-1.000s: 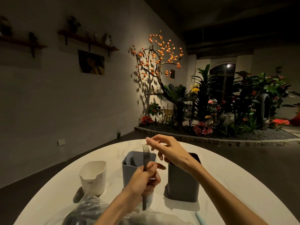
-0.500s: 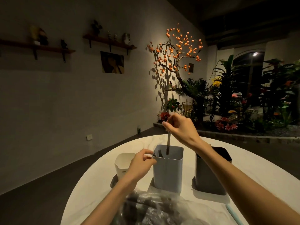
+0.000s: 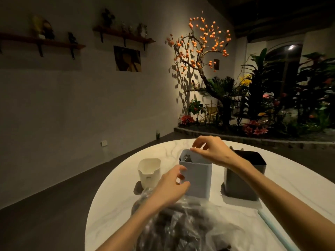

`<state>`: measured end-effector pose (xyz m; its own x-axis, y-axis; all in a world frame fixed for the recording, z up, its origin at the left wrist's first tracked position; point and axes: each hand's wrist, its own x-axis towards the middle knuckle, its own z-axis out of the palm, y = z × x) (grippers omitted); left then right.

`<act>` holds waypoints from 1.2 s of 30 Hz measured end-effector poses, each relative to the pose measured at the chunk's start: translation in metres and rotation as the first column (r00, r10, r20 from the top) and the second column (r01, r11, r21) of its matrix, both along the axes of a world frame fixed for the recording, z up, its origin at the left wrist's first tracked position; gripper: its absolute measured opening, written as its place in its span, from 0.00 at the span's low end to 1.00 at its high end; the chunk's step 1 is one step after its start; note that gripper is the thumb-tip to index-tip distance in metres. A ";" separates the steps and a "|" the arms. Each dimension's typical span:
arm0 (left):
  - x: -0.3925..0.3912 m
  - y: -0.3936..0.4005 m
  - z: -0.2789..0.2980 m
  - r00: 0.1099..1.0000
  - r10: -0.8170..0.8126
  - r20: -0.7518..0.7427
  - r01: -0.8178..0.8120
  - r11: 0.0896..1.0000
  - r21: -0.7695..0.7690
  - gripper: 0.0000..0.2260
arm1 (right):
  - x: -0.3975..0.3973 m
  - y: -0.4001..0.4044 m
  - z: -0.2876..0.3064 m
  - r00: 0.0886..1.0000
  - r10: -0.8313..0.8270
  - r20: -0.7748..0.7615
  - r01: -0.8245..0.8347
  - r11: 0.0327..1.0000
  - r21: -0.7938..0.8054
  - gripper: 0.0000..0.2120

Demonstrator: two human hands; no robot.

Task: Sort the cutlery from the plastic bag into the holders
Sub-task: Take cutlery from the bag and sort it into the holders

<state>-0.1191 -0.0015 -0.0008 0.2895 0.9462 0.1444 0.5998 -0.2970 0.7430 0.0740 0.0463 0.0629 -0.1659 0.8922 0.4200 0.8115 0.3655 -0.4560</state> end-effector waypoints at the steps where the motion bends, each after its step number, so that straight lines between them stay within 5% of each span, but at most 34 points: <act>1: 0.004 -0.011 -0.002 0.999 0.010 -0.053 -0.008 0.999 0.034 0.22 | 0.001 -0.019 0.001 0.999 0.037 0.004 -0.037 0.999 -0.031 0.13; 6: 0.027 -0.078 -0.031 0.898 -0.118 -0.423 0.136 0.991 0.012 0.48 | 0.014 -0.102 -0.043 0.993 0.109 0.038 -0.098 0.970 -0.223 0.10; 10: 0.019 -0.101 -0.051 0.795 -0.122 -0.595 0.183 0.982 0.044 0.51 | 0.016 -0.140 -0.084 0.998 -0.024 0.056 0.036 0.974 -0.222 0.07; 13: 0.000 -0.106 -0.050 0.837 -0.047 -0.545 0.121 0.988 0.101 0.44 | 0.017 -0.166 -0.105 0.993 -0.005 0.115 0.020 0.992 -0.128 0.06; 16: -0.018 -0.114 -0.045 0.871 0.066 -0.487 0.113 0.937 0.329 0.26 | 0.003 -0.189 -0.120 0.919 0.182 0.349 -0.179 0.983 -0.042 0.05; 19: -0.025 -0.121 -0.044 0.947 0.087 -0.310 0.029 0.936 0.351 0.19 | -0.018 -0.198 -0.131 0.826 0.260 0.499 -0.338 0.939 0.070 0.18; 22: -0.026 -0.129 -0.037 0.991 0.112 -0.070 -0.089 0.961 0.262 0.15 | -0.033 -0.203 -0.127 0.860 0.275 0.429 -0.374 0.913 0.164 0.25; 25: -0.030 -0.127 -0.032 0.986 0.156 0.063 -0.166 0.965 0.204 0.18 | -0.043 -0.212 -0.125 0.842 0.320 0.435 -0.405 0.907 0.115 0.16; 29: -0.036 -0.125 -0.026 0.975 0.192 0.111 -0.200 0.977 0.074 0.20 | -0.049 -0.213 -0.135 0.863 0.392 0.318 -0.410 0.912 -0.013 0.20; 31: -0.036 -0.126 -0.025 0.975 0.181 0.125 -0.191 0.979 0.073 0.18 | -0.050 -0.206 -0.137 0.875 0.348 0.337 -0.357 0.934 -0.037 0.18; 36: -0.038 -0.128 -0.021 0.974 0.140 0.179 -0.154 0.985 0.071 0.16 | -0.060 -0.196 -0.127 0.976 0.203 0.078 -0.187 0.967 -0.174 0.11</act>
